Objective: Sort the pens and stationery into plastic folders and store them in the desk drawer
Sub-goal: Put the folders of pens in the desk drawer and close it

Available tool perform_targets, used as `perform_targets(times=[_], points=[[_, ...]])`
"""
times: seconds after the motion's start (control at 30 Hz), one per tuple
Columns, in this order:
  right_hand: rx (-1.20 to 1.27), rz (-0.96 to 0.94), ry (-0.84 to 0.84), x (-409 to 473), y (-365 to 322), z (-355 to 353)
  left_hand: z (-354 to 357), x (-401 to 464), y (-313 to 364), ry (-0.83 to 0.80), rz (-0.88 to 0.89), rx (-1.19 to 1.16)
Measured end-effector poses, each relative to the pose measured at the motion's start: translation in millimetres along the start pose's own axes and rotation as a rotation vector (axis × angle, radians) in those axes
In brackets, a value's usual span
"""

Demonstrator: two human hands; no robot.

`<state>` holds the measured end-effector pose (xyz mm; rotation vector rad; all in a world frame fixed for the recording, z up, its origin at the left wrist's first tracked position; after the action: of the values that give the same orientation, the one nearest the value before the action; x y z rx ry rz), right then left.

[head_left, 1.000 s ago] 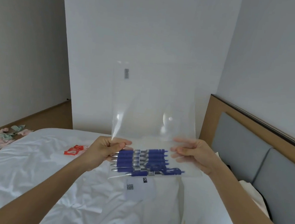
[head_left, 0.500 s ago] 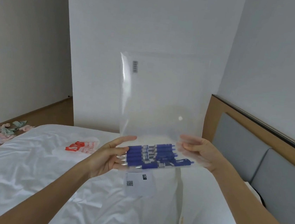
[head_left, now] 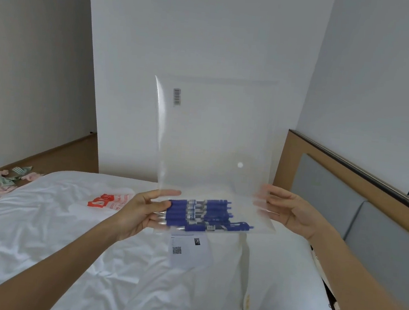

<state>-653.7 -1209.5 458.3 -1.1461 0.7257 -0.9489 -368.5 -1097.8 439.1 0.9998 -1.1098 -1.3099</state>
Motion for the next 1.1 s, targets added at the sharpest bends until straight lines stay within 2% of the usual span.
perform_targets(times=[0.27, 0.57, 0.8, 1.1], points=[[-0.225, 0.016, -0.006, 1, 3, 0, -14, 3, 5, 0.165, 0.093, 0.112], [-0.257, 0.003, 0.012, 8, 17, 16, -32, 5, -3, 0.366, 0.137, 0.155], [-0.223, 0.009, 0.032, 11, 23, 13, -48, 4, -9, 0.443, 0.124, 0.129], [-0.213, 0.027, 0.038, 12, 32, 12, -53, 4, -20, 0.435, 0.096, 0.052]])
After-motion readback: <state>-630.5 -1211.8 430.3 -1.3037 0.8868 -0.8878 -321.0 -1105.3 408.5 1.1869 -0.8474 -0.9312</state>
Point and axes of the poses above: each hand's wrist, its own x-axis towards the middle knuckle, its own z-axis out of the palm, y = z × x, the point moved 9 cm from there along x, towards the middle knuckle, and after that the axes turned 1 degree about y, right-handed, at the moved point
